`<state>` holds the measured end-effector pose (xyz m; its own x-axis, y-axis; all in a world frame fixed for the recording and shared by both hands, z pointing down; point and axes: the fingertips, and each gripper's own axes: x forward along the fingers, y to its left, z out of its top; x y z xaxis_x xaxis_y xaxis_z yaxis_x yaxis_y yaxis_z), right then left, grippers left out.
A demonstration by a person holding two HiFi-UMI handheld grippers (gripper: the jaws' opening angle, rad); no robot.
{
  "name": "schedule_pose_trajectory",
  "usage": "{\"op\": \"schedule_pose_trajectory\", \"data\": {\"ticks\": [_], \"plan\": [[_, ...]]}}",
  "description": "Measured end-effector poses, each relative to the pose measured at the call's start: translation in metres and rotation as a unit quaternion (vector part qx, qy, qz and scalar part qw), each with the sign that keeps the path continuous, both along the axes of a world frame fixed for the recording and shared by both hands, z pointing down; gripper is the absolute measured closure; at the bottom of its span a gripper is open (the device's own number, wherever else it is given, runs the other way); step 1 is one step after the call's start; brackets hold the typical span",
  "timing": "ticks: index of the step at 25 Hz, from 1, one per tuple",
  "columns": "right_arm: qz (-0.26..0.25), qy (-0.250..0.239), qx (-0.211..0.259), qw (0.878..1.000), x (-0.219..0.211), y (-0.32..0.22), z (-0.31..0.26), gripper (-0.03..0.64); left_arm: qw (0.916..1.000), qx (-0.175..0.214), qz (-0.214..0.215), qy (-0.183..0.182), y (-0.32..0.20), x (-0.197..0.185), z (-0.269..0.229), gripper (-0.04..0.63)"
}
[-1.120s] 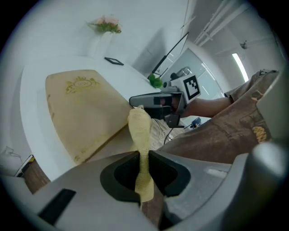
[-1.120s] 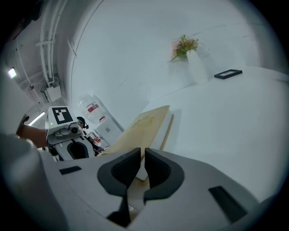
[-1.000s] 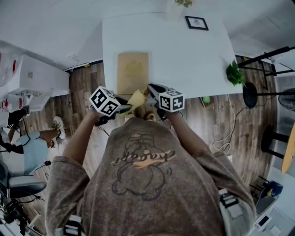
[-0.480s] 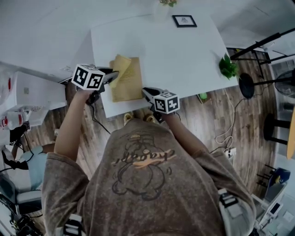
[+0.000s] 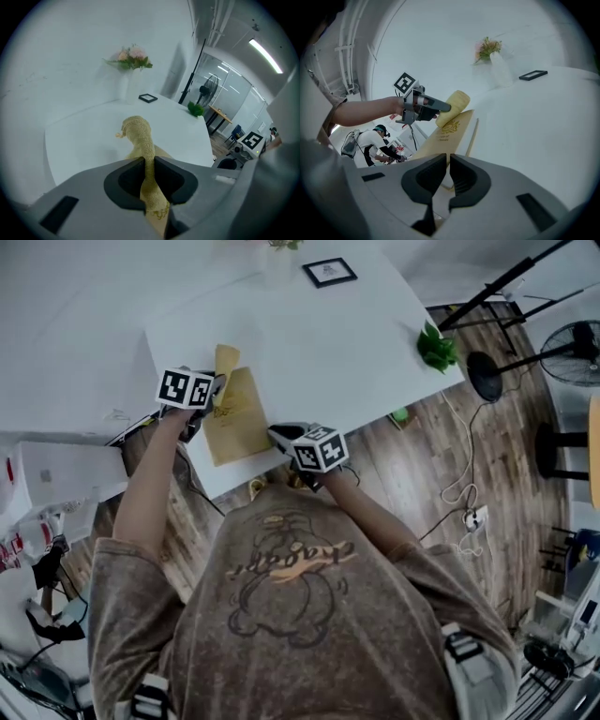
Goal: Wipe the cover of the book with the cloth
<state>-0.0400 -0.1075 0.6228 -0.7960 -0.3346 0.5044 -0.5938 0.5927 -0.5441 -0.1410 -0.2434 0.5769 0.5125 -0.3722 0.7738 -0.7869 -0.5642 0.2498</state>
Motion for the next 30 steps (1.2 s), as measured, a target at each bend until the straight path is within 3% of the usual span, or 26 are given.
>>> {"op": "schedule_pose_trajectory", "data": {"ticks": [6, 12, 23, 27, 28, 30], "plan": [[0.007, -0.004, 0.001, 1.000, 0.003, 0.001, -0.001, 0.588, 0.9995, -0.018, 0.024, -0.008, 0.005, 0.022, 0.019, 0.543], [0.006, -0.008, -0.002, 1.000, 0.004, 0.001, 0.000, 0.586, 0.9983, -0.048, 0.022, 0.025, 0.011, 0.032, 0.020, 0.543], [0.009, -0.019, -0.010, 1.000, 0.006, 0.001, 0.003, 0.584, 0.9918, -0.077, 0.092, 0.043, 0.050, 0.067, 0.024, 0.543], [0.026, -0.026, -0.023, 0.999, 0.012, -0.001, 0.004, 0.581, 0.9909, -0.079, 0.097, 0.051, 0.062, 0.074, 0.025, 0.543], [0.036, -0.024, -0.026, 0.999, 0.018, -0.003, 0.005, 0.617, 0.9906, -0.081, 0.096, 0.054, 0.065, 0.075, 0.025, 0.543], [0.061, -0.024, -0.031, 0.997, 0.037, -0.005, 0.004, 0.615, 0.9898, -0.084, 0.099, 0.059, 0.072, 0.080, 0.025, 0.543]]}}
